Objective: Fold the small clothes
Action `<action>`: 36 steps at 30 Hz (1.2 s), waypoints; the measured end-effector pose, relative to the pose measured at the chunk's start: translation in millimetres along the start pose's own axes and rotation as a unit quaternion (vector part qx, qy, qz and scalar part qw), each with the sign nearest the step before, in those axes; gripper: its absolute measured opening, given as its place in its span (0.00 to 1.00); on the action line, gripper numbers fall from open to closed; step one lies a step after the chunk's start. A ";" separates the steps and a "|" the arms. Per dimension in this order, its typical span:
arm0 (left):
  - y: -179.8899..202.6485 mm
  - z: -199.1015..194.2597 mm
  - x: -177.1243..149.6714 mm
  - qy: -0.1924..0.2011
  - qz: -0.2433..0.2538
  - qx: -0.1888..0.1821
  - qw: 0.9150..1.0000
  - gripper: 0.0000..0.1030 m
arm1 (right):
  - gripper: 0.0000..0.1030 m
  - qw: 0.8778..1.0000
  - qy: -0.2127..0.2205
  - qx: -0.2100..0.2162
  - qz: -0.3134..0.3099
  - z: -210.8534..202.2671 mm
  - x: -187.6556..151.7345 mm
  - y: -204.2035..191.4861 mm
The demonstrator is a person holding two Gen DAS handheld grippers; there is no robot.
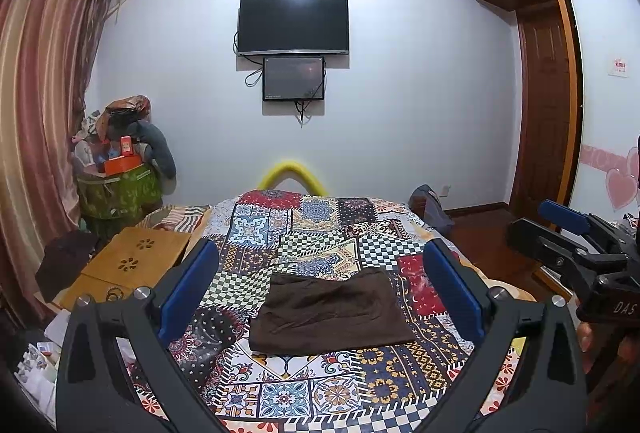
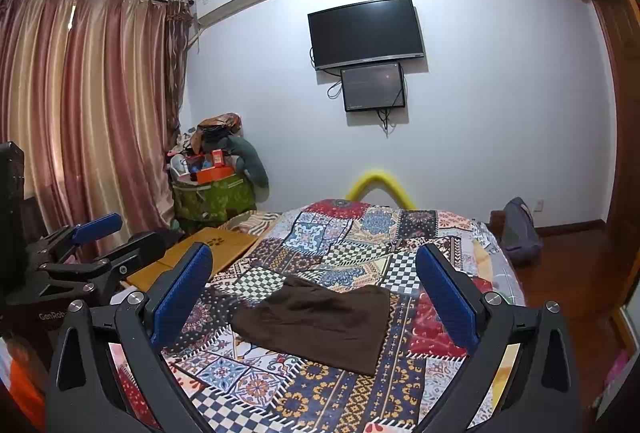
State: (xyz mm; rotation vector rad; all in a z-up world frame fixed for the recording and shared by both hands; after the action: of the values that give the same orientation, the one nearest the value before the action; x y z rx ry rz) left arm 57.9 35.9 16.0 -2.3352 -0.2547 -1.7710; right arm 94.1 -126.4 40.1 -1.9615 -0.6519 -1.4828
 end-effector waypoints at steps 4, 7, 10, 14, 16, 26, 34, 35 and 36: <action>-0.6 0.0 -0.2 0.000 -0.002 -0.001 1.000 1.00 | 0.98 1.000 0.001 -0.002 -0.001 -0.8 0.2 0.3; -0.2 0.2 -0.3 -0.001 -0.004 -0.003 1.000 1.00 | 0.98 1.000 0.001 -0.002 0.000 -1.2 0.1 0.6; -0.3 0.2 -0.1 -0.001 -0.003 -0.005 1.000 1.00 | 0.98 1.000 0.001 -0.004 0.000 -2.1 -0.8 -0.3; 0.3 1.4 0.9 -0.001 -0.003 -0.005 1.000 1.00 | 0.98 1.000 0.001 -0.008 -0.001 -2.9 -0.3 -0.7; 0.3 1.6 1.0 -0.002 -0.003 -0.006 1.000 1.00 | 0.98 1.000 0.002 -0.008 0.002 -3.1 -0.3 -0.9; 4.3 5.2 -0.9 -0.013 0.001 -0.014 1.000 1.00 | 0.98 1.000 0.000 -0.010 0.004 -3.3 -0.4 -0.3; 5.0 3.9 1.4 -0.011 -0.002 -0.018 1.000 1.00 | 0.98 1.000 -0.002 -0.012 0.007 -2.6 0.4 0.8; 4.6 3.9 1.2 -0.011 -0.002 -0.018 1.000 1.00 | 0.98 1.000 -0.002 -0.012 0.008 -2.7 0.6 0.8; 4.5 4.1 1.2 -0.010 -0.002 -0.017 1.000 1.00 | 0.98 1.000 -0.002 -0.012 0.008 -2.5 -0.3 0.5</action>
State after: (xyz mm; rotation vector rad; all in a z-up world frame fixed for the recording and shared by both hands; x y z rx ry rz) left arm 63.1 32.6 15.9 -2.3802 -0.2345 -1.7680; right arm 92.6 -128.5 40.3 -1.9841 -0.6225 -1.4834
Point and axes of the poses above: each gripper's, at about its wrist camera, not at the fingertips, and z roughly the way its jaws point, y to its right, x to its top, the point moved 5 cm from there along z, roughly the way its jaws point, and after that the axes turned 10 degrees about x, right-handed, at the moved point
